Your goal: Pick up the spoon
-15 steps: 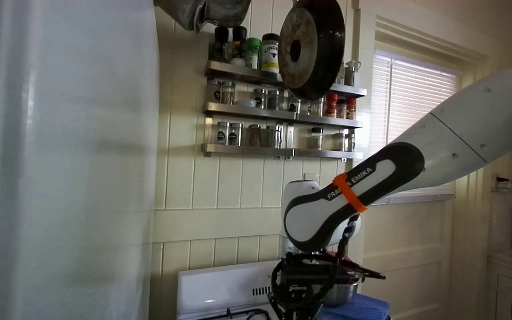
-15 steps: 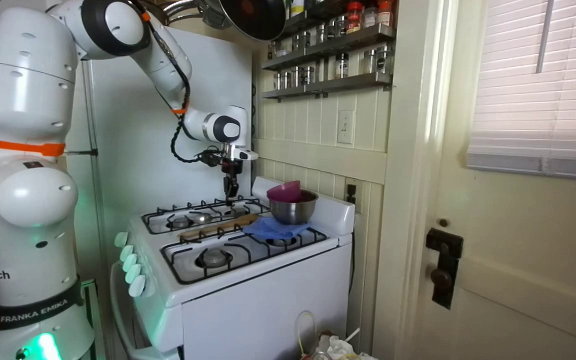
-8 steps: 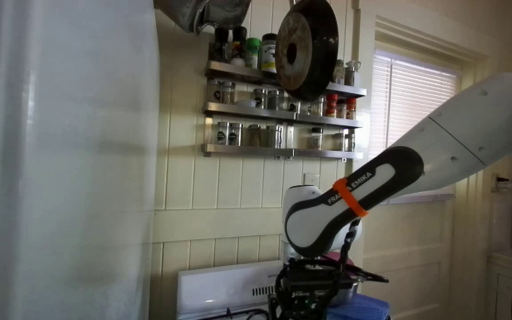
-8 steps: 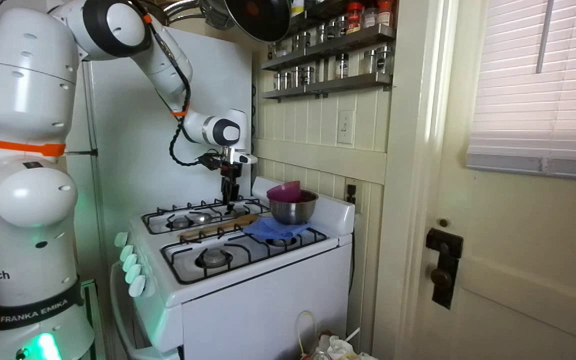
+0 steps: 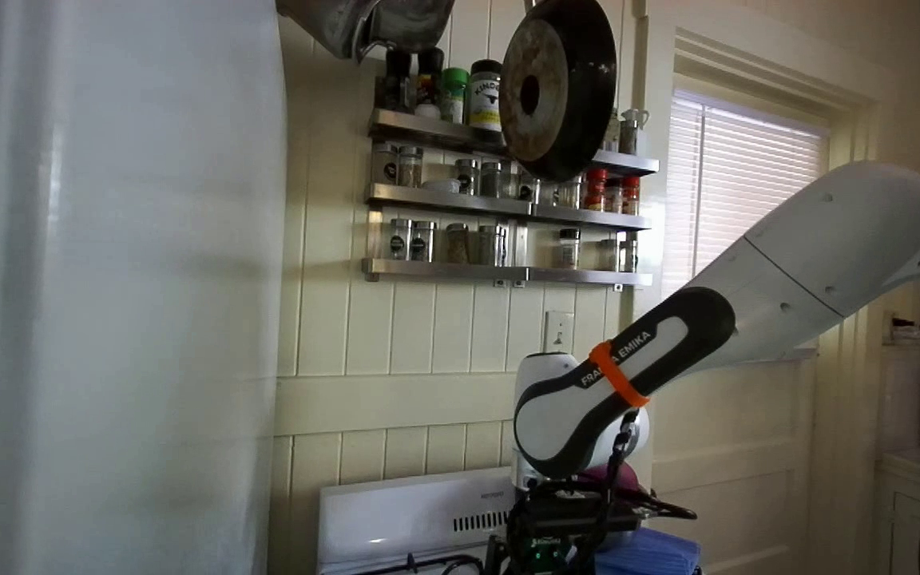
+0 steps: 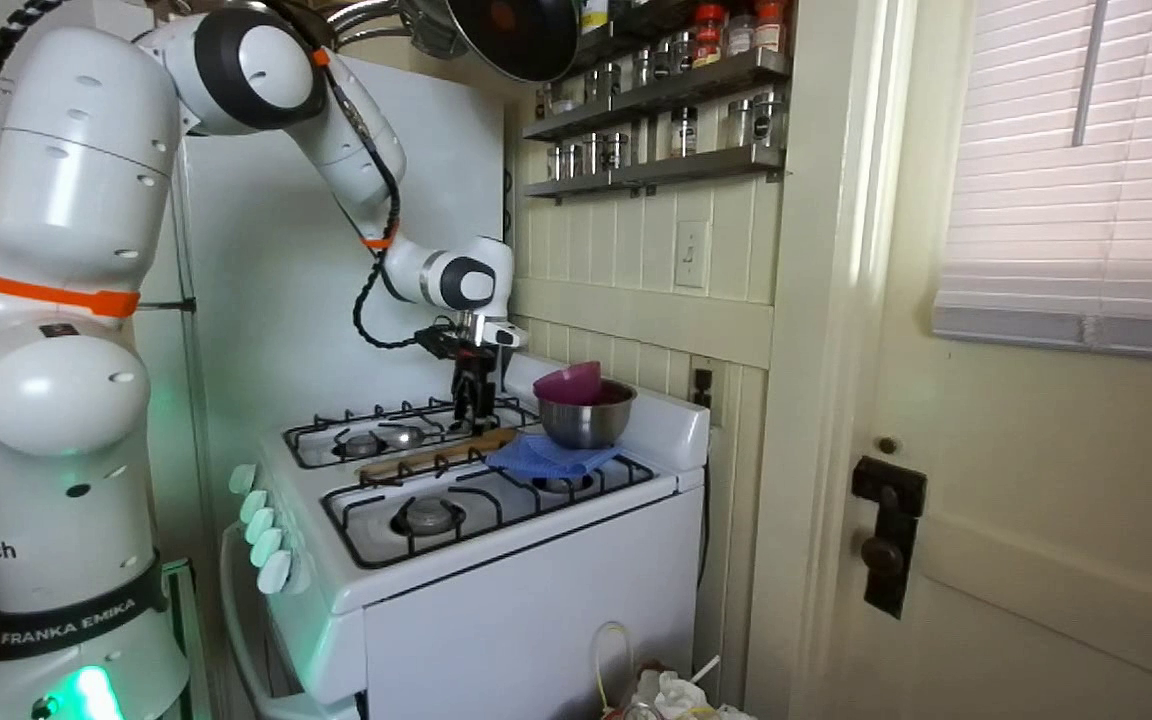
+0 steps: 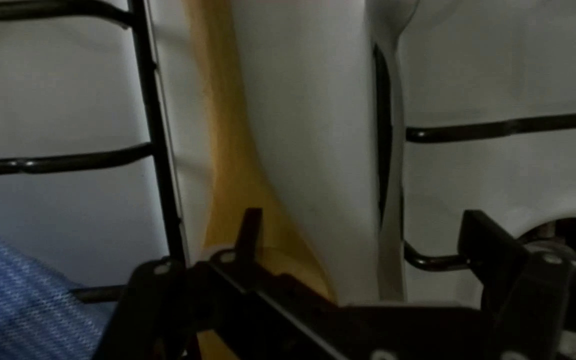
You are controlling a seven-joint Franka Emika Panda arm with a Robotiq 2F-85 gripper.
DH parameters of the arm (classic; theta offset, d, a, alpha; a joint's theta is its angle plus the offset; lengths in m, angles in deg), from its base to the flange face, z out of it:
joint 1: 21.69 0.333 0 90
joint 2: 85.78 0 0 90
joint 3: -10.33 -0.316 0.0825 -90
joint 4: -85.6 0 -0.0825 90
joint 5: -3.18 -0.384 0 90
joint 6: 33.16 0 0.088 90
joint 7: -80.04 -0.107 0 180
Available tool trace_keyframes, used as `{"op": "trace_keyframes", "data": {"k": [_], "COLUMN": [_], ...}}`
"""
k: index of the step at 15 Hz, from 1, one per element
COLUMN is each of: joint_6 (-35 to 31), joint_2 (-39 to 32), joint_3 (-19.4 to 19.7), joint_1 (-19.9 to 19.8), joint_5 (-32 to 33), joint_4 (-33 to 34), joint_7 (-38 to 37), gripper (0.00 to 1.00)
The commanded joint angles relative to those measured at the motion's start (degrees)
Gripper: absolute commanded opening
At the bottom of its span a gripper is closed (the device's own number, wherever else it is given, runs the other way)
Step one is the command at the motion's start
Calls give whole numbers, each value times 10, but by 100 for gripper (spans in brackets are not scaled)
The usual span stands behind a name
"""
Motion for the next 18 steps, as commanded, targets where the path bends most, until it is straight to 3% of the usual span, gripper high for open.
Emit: {"op": "trace_keyframes", "data": {"k": [1, 8, 18], "joint_6": [-4, 24, 33], "joint_2": [-38, -51, -67], "joint_3": [-3, -10, -10], "joint_1": [-3, 18, 41], "joint_5": [-14, -6, -29], "joint_4": [32, 62, 85], "joint_7": [24, 3, -88], "gripper": [100, 100, 100]}}
